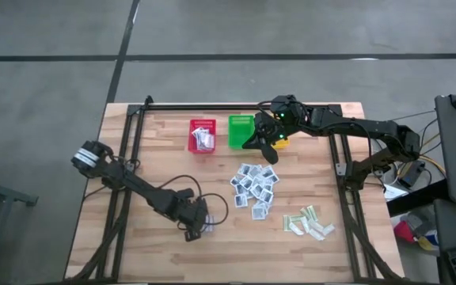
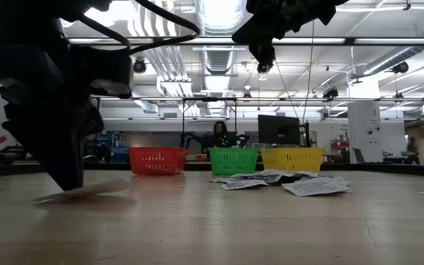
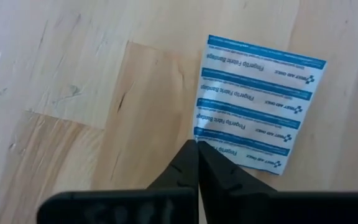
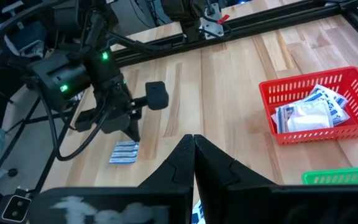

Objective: Pick & Place First Aid Supplies
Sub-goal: Put the blue bandage into the red basket, then put the alcohol pad into the green basket

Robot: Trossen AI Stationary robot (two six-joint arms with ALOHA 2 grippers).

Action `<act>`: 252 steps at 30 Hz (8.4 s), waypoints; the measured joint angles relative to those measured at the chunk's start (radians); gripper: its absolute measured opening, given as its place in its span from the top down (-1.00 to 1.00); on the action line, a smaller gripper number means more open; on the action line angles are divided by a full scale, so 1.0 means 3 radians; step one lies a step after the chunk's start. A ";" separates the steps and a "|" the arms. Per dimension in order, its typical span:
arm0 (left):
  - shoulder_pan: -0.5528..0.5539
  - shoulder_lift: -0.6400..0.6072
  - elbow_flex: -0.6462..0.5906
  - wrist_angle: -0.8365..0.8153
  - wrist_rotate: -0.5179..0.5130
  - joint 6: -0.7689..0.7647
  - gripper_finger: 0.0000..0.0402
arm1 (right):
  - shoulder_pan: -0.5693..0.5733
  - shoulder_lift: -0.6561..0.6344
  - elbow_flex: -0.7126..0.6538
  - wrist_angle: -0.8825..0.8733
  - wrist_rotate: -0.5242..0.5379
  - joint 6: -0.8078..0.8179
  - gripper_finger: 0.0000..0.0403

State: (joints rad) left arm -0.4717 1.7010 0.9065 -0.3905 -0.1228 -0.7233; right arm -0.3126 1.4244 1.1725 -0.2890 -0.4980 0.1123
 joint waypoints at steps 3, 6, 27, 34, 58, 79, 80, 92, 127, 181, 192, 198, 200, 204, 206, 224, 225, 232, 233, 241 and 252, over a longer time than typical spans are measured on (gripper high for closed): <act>0.0000 -0.0124 0.0019 -0.0095 -0.0031 0.0022 1.00 | 0.0000 0.0001 0.0000 -0.0001 0.0000 0.0002 0.96; -0.0003 -0.0411 0.0028 -0.0217 -0.0221 0.0025 1.00 | 0.0001 0.0001 0.0000 -0.0016 -0.0001 0.0052 0.96; 0.0041 -0.1954 0.0013 0.0602 -0.0748 0.1087 1.00 | 0.0053 0.0001 0.0000 0.0233 -0.1778 0.0097 0.96; 0.0062 -0.1917 0.0012 0.0590 -0.0898 0.1098 1.00 | 0.0106 0.0001 0.0000 0.0430 -0.1793 0.0229 0.96; 0.0603 -0.0709 0.1625 -0.1386 -0.2311 0.1418 1.00 | 0.0307 0.0050 0.0001 0.0359 -0.0440 0.0582 0.23; 0.0637 -0.0396 0.1989 -0.2057 -0.2362 0.1170 1.00 | 0.0297 0.0443 0.0444 0.0083 -0.0333 0.0577 -0.17; 0.0637 -0.0398 0.1988 -0.2121 -0.2363 0.1110 1.00 | 0.0291 0.0443 0.0465 0.0012 -0.0334 0.0563 -0.16; 0.0639 -0.0423 0.2042 -0.2120 -0.2441 0.1000 1.00 | 0.0268 0.0561 0.0531 -0.0003 -0.0247 0.0562 -0.15; 0.0652 -0.0423 0.2041 -0.2018 -0.2381 0.1009 1.00 | 0.0270 0.0767 0.0646 0.0024 -0.0141 0.0524 0.96; 0.0650 -0.3195 -0.0751 -0.1592 -0.2033 0.0197 0.34 | -0.0365 0.3223 0.3901 -0.1834 0.0003 -0.0604 0.96; 0.0641 -0.3578 -0.1163 -0.1192 -0.1864 0.0338 0.34 | -0.0412 0.3117 0.3648 -0.1818 -0.0112 -0.1233 0.96; 0.0641 -0.3596 -0.1261 -0.0942 -0.1824 0.0416 0.34 | -0.0376 0.3116 0.3648 -0.1560 -0.0076 -0.1029 0.96; 0.0641 -0.3595 -0.1287 -0.0846 -0.1811 0.0483 0.34 | -0.0364 0.3117 0.3646 -0.1512 0.0029 -0.0989 0.96; 0.0641 -0.3594 -0.1304 -0.0825 -0.1808 0.0503 0.34 | -0.0346 0.3202 0.3646 -0.1368 0.0284 -0.0834 0.96; 0.0641 -0.3595 -0.1304 -0.0821 -0.1809 0.0511 0.34 | -0.0347 0.3272 0.3645 -0.1317 0.0361 -0.0708 0.96; 0.0641 -0.3593 -0.1309 -0.0818 -0.1833 0.0508 0.34 | -0.0348 0.3586 0.3639 -0.1287 0.0383 -0.0074 0.96; 0.0641 -0.3593 -0.1309 -0.0818 -0.1833 0.0508 0.34 | -0.0347 0.3593 0.3638 -0.1295 0.0383 -0.0073 0.96; 0.0641 -0.3594 -0.1309 -0.0818 -0.1834 0.0504 0.34 | -0.0347 0.3589 0.3638 -0.1279 0.0346 -0.0101 0.94; 0.0641 -0.3593 -0.1309 -0.0818 -0.1833 0.0504 0.34 | -0.0347 0.3584 0.3638 -0.1279 0.0339 -0.0111 0.93; 0.0641 -0.3594 -0.1309 -0.0818 -0.1834 0.0503 0.34 | -0.0350 0.3573 0.3653 -0.1288 0.0263 -0.0109 0.56; 0.0641 -0.3593 -0.1309 -0.0818 -0.1825 0.0503 0.34 | -0.0519 0.3345 0.3746 -0.1368 0.0464 -0.0274 0.18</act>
State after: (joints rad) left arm -0.2794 0.6231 0.5137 -0.6357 -0.6703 -0.5724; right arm -0.4684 2.4280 2.2964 -0.6994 -0.3588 0.0303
